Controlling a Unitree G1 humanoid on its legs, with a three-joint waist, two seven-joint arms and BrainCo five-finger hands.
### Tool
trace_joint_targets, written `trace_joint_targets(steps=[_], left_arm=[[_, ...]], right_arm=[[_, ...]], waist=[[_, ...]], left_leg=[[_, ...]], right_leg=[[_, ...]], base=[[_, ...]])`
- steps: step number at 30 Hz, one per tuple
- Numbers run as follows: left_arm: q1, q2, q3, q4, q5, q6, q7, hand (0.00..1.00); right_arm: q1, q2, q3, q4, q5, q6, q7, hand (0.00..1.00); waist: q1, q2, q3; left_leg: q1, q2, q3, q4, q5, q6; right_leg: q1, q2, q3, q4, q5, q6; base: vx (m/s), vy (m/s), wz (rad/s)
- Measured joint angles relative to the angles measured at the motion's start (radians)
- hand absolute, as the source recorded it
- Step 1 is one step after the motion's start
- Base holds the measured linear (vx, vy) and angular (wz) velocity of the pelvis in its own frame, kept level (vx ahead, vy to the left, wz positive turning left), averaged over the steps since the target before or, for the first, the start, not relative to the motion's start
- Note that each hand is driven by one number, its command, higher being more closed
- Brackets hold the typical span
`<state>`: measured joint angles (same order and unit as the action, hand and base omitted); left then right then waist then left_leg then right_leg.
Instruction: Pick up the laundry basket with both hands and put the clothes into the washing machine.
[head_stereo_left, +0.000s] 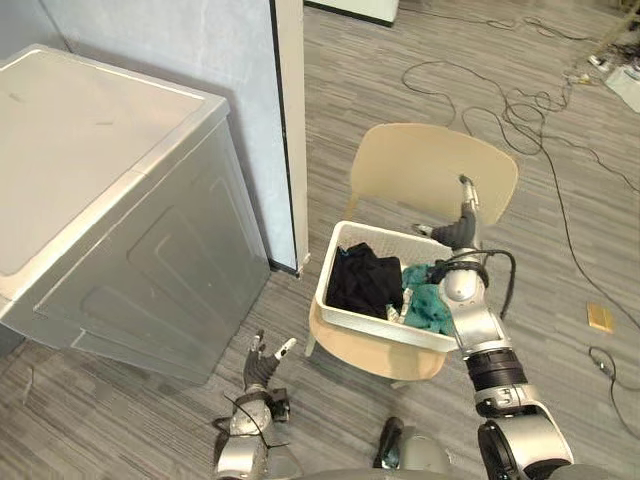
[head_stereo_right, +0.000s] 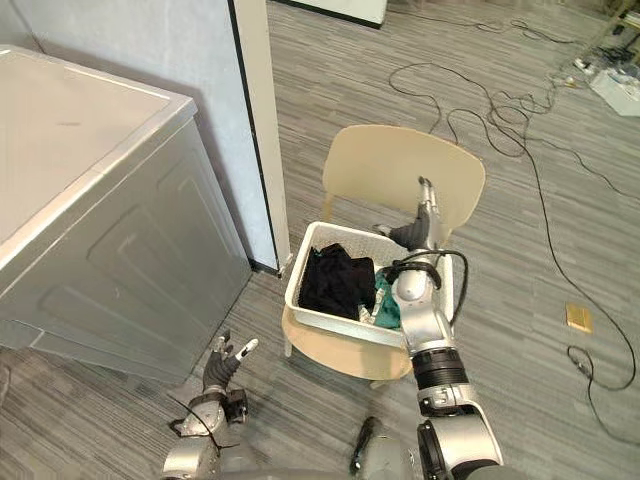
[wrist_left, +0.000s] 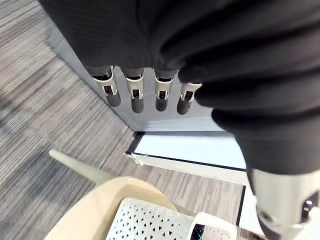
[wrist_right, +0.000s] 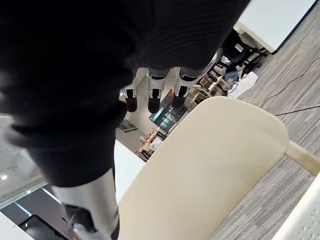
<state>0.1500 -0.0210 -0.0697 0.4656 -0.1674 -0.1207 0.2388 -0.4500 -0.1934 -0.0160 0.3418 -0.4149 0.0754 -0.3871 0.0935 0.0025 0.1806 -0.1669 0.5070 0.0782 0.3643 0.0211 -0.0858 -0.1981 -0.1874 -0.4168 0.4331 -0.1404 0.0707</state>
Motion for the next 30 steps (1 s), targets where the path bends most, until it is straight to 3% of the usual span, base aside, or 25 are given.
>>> trace_joint_targets(steps=[2,3,4,5,8,12,17,20,22,25,30], left_arm=[[0.001,-0.003,0.001,-0.01,0.001,0.0,-0.01,0.0],[-0.002,-0.003,0.003,-0.017,0.001,0.001,-0.018,0.0],[-0.002,-0.001,0.001,-0.035,0.001,0.0,-0.023,0.0],[0.0,-0.001,0.001,-0.04,0.0,0.0,-0.024,0.0],[-0.012,0.007,-0.003,-0.048,0.0,0.0,-0.042,0.0],[-0.057,0.037,-0.015,-0.088,0.001,0.0,-0.049,0.0],[-0.119,0.047,-0.012,-0.113,-0.001,-0.017,-0.052,0.0],[-0.151,0.045,-0.012,-0.112,-0.023,-0.019,-0.037,0.0],[-0.169,0.043,-0.012,-0.112,-0.068,-0.021,-0.035,0.0],[-0.202,0.032,-0.022,-0.129,-0.272,-0.039,-0.041,0.0],[-0.244,0.022,-0.055,-0.175,-0.371,-0.044,-0.045,0.0]], right_arm=[[0.002,-0.036,-0.023,0.0,0.001,0.0,0.004,0.0],[0.002,-0.045,-0.029,0.0,0.002,0.0,0.008,0.0],[-0.004,-0.056,-0.027,0.019,0.003,-0.003,0.017,0.0],[-0.014,-0.065,-0.023,0.045,0.006,-0.004,0.022,0.0],[-0.041,-0.049,-0.005,0.101,0.013,-0.007,0.041,0.0],[-0.206,-0.033,0.003,0.312,0.012,-0.006,0.076,0.0],[-0.484,-0.114,0.02,0.567,0.009,-0.004,0.077,0.0],[-0.547,-0.146,0.035,0.651,0.001,0.004,0.081,0.0],[-0.572,-0.16,0.053,0.714,0.001,0.013,0.082,0.0],[-0.65,-0.222,0.075,0.873,0.003,0.024,0.095,0.0],[-0.707,-0.293,0.113,0.912,0.001,0.037,0.109,0.0]], waist=[[0.0,-0.009,0.022],[0.001,-0.009,0.026],[0.005,-0.027,0.037],[0.006,-0.018,0.033],[0.029,-0.022,0.069],[0.043,-0.024,0.163],[0.064,-0.016,0.249],[0.073,-0.016,0.26],[0.079,-0.015,0.267],[0.082,-0.007,0.298],[0.079,-0.008,0.325]], left_leg=[[-0.088,-0.034,0.073,0.117,-0.045,0.053],[-0.107,-0.05,0.093,0.125,-0.05,0.056],[-0.119,-0.094,0.133,0.084,-0.049,0.05],[-0.106,-0.119,0.157,0.024,-0.039,0.049],[-0.099,-0.156,0.175,-0.11,-0.005,-0.025],[-0.172,-0.208,0.147,-0.104,0.004,-0.035],[-0.229,-0.228,0.165,-0.104,0.019,-0.019],[-0.278,-0.229,0.169,-0.092,0.021,-0.017],[-0.305,-0.225,0.168,-0.083,0.023,-0.014],[-0.336,-0.227,0.164,-0.079,0.026,-0.01],[-0.363,-0.227,0.166,-0.079,0.03,-0.007]], right_leg=[[0.052,-0.018,-0.079,-0.042,0.008,-0.012],[0.06,-0.025,-0.097,-0.052,0.012,-0.011],[0.065,-0.04,-0.122,-0.082,0.029,-0.003],[0.065,-0.04,-0.137,-0.113,0.048,0.005],[0.043,-0.035,-0.16,-0.181,0.103,0.023],[0.014,-0.073,-0.188,-0.224,0.16,0.039],[-0.02,-0.07,-0.18,-0.317,0.247,0.038],[-0.057,-0.064,-0.177,-0.339,0.27,0.033],[-0.077,-0.058,-0.175,-0.352,0.283,0.028],[-0.093,-0.051,-0.179,-0.38,0.306,0.024],[-0.107,-0.04,-0.178,-0.418,0.332,0.02]], base=[[0.04,-0.208,1.03],[0.03,-0.076,1.01],[0.02,0.001,0.72],[0.03,0.043,0.67],[0.03,0.092,0.27],[-0.04,0.166,0.27],[-0.1,0.094,-0.06],[-0.07,0.047,-0.06],[-0.04,0.023,-0.06],[-0.01,0.008,0.0],[0.0,0.003,-0.01]])
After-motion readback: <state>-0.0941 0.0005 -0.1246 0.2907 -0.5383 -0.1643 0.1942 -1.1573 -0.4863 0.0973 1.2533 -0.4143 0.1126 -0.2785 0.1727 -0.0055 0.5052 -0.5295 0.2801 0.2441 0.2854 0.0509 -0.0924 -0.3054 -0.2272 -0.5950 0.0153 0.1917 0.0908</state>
